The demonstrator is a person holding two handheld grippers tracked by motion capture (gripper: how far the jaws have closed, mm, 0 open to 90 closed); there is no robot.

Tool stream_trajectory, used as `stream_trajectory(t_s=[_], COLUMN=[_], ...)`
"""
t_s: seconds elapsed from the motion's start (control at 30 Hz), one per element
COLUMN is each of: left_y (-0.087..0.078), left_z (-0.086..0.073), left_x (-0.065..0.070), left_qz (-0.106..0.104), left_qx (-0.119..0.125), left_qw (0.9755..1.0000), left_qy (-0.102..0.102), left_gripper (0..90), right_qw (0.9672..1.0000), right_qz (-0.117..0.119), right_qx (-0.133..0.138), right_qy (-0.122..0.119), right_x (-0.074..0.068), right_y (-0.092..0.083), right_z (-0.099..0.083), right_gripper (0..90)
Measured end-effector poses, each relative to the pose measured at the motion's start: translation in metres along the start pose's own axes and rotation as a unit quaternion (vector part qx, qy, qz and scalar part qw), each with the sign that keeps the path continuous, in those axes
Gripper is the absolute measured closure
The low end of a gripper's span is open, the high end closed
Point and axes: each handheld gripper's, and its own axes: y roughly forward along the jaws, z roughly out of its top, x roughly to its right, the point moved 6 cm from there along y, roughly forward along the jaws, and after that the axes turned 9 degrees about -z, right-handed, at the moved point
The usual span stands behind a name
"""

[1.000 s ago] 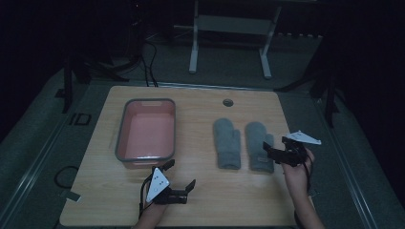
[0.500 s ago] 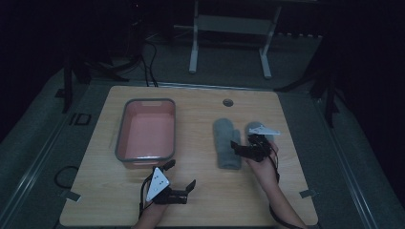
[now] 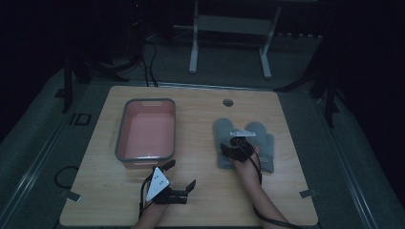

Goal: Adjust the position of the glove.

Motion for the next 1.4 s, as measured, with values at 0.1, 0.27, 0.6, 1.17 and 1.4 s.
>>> stream_trajectory(t_s=[0.1,0.27,0.6,1.17,1.4], left_y=[0.000,0.000,0.000,0.000,0.000], left_z=[0.000,0.000,0.000,0.000,0.000], left_x=[0.000,0.000,0.000,0.000,0.000], left_qz=[0.000,0.000,0.000,-0.002,-0.002], left_qx=[0.000,0.000,0.000,0.000,-0.001], left_qw=[1.0000,1.0000,1.0000,1.0000,1.0000], left_qy=[0.000,-0.001,0.000,0.000,-0.001], left_gripper=[0.2,0.2,0.2,0.2,0.2], right_qw=[0.9999,0.9988,0.9971,0.9959,0.9956], right_qz=[0.002,0.017,0.014,0.047,0.055], right_qx=[-0.003,0.011,0.041,-0.002,0.004], right_qy=[0.015,0.044,0.063,0.077,0.076], right_x=[-0.001,-0.005,-0.023,-0.051,-0.051], right_y=[-0.002,-0.016,-0.047,-0.027,-0.026], right_z=[0.000,0.006,0.021,-0.013,-0.016], right_gripper=[79.7,85.5,86.3,75.3,56.5])
